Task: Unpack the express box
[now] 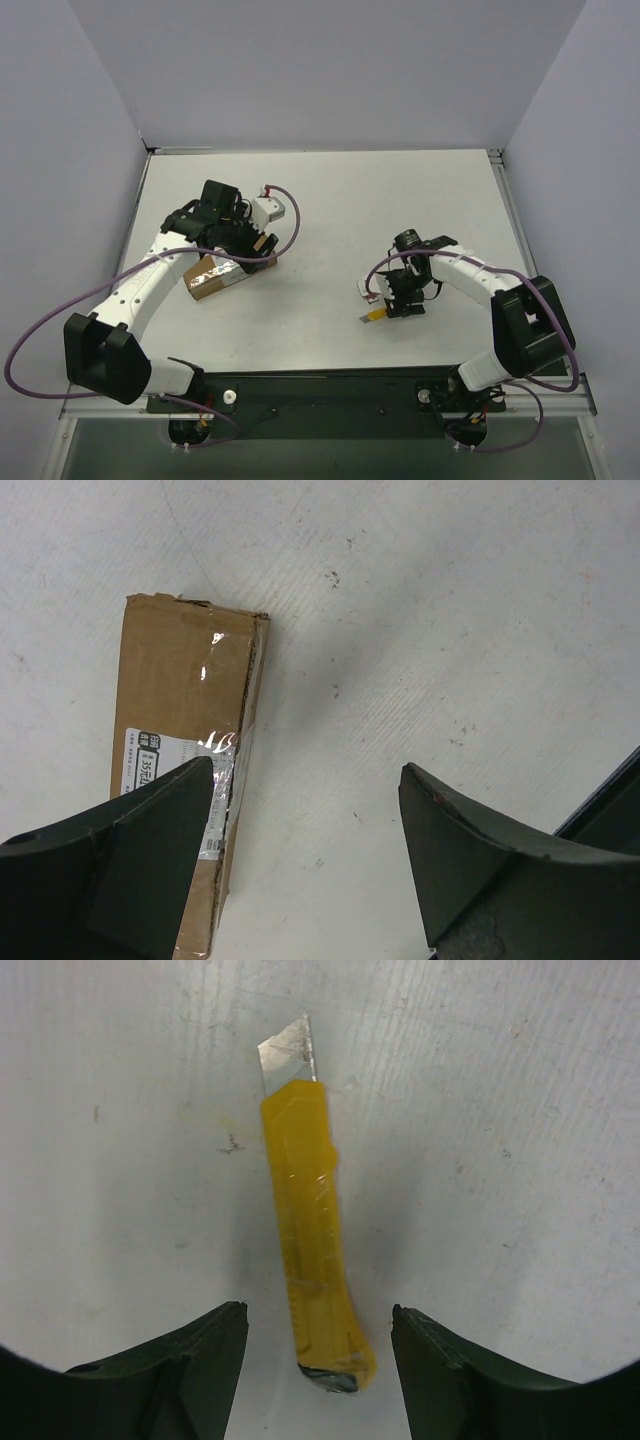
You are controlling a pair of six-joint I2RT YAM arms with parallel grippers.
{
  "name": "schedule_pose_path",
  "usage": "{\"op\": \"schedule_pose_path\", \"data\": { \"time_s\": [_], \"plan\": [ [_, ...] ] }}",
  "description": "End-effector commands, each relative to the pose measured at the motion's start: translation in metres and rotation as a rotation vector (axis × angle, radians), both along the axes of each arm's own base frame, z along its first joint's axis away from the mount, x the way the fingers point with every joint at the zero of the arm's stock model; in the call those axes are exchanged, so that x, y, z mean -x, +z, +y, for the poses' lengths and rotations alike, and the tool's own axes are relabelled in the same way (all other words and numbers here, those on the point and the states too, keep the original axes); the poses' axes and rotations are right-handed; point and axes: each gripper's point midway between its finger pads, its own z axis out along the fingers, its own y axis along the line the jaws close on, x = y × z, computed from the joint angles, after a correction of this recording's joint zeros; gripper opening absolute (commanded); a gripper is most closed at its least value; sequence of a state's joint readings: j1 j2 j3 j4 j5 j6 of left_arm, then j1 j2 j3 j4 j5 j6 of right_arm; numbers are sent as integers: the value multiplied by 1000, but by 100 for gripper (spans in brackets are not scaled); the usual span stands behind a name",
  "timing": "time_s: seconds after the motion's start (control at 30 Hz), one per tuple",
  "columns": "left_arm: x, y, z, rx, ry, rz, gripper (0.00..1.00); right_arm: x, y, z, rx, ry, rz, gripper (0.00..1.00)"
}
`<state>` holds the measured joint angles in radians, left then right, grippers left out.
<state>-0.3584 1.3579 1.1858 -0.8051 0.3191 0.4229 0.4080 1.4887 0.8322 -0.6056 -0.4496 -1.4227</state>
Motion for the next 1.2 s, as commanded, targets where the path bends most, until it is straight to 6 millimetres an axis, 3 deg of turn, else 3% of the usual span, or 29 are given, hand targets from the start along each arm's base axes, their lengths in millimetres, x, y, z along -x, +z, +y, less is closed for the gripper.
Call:
{"op": "schedule_pose_path", "data": {
  "time_s": [0.0, 0.17, 0.4, 0.6, 0.7, 0.73, 0.8, 0.83, 0.87, 0.9, 0.93, 0.97, 1.0, 1.03, 1.07, 1.17],
  "plan": [
    [0, 14, -5, 35, -15, -41, 84, -16, -12, 4, 9, 30, -71, 59],
    [-3, 17, -8, 36, -34, -51, 84, -12, -24, -2, 39, 56, -61, 49],
    [-3, 16, -17, 42, -66, -42, 84, 6, -26, -8, 51, 99, -31, 47],
    [0, 16, -28, 22, -124, -60, 84, 16, -27, -15, 109, 89, 30, 15],
    [3, 13, -32, 10, -144, -100, 84, 15, -9, -6, 71, -37, 81, 10],
    [6, 11, -33, 10, -159, -113, 84, 4, 7, 5, 32, -77, 71, 9],
    [12, 15, -39, 43, -209, -213, 85, 8, 29, 23, -37, -238, 174, 9],
    [14, 20, -44, 66, -239, -267, 85, -3, 50, 35, -74, -294, 182, 9],
    [11, 33, -55, 118, -278, -365, 86, -6, 60, 44, -106, -337, 212, 8],
    [21, 48, -64, 128, -360, -478, 86, -4, 67, 56, -137, -414, 287, 8],
    [30, 36, -68, 114, -413, -510, 87, -4, 78, 62, -153, -438, 325, 8],
    [28, 46, -74, 101, -447, -606, 87, -15, 93, 73, -192, -451, 319, 8],
    [32, 52, -79, 67, -519, -694, 86, -17, 97, 82, -207, -467, 354, 8],
    [41, 45, -88, 58, -579, -717, 85, -17, 101, 86, -206, -501, 379, 8],
    [41, 51, -94, 58, -603, -764, 85, -25, 111, 92, -230, -511, 371, 8],
    [36, 58, -102, 57, -636, -829, 83, -32, 115, 101, -235, -533, 391, 8]
  ]
}}
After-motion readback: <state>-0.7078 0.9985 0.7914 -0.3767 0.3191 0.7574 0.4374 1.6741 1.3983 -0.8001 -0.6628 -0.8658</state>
